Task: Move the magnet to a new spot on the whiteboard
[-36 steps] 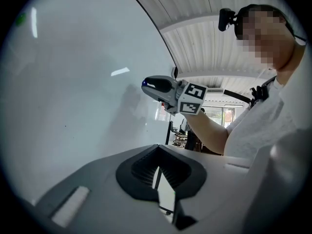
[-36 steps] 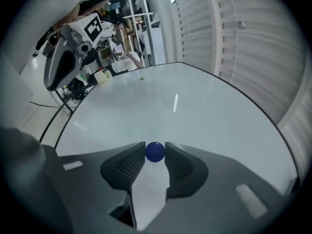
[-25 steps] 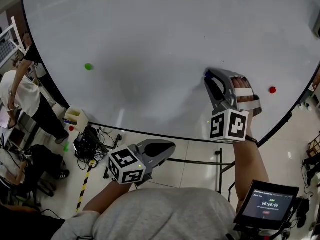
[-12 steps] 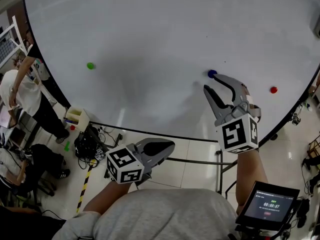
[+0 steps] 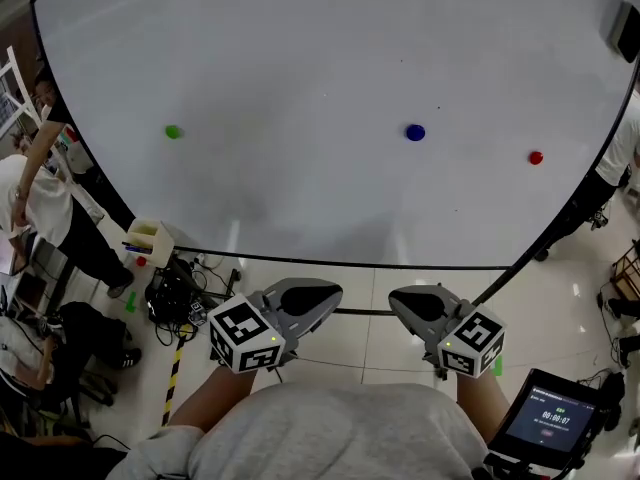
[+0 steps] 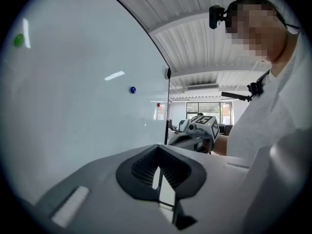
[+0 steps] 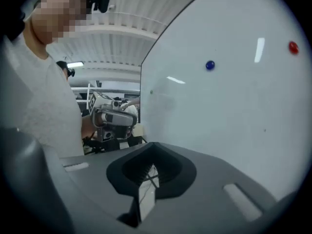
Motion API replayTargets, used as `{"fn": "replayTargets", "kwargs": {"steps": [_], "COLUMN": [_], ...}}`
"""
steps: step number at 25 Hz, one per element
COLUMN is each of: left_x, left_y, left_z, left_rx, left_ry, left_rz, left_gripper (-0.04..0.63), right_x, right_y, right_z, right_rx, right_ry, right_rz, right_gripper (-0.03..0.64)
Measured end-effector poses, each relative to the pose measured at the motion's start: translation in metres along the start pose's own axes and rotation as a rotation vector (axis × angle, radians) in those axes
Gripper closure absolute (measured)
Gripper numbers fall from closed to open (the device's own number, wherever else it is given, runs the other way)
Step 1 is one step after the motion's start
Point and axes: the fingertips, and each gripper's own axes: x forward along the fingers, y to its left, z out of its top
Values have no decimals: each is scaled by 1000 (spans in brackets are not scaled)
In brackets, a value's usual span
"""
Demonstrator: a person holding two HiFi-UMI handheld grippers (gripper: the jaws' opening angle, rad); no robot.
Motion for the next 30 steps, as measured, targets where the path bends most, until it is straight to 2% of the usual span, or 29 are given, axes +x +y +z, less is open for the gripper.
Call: {"fn": "replayTargets", "kwargs": {"steps": [2,5,9,12,15,17,19,22,30], "left_x": [1,2,2,6,19,31,41,42,33], "left_y": [-2,-8,-25,-48,-80,-96,-110,-127,-144], "left_z": [-9,-17,-18,-19,-28,-32,-27,-20,-9], "left_rx": [-13,-42,-48,-69,-108,-130,-116,-53,-40], "left_ry": [17,26,15,13,30,40,54,64,44], "left_rz": [-16,-24,17,54,73,70,59,46,35], "left_gripper": [612,612,612,612,612,612,612,612,612], "right_x": [2,-2,-17,-39,-67,-84,-98,-111,-121], "right_y": [4,10,19,33,50,54,55,60,78], "right_z": [-13,-8,2,2,-3,-11,-12,-12,-6], "right_rx": [33,14,-20,-25,27,43,39,23,1], "right_ry": [10,-1,-43,-70,-107,-99,-97,-90,-78], "right_rz": [-3,-10,11,55,128,141,131,108,85], "right_gripper": [612,612,612,614,614,614,614,614,614]}}
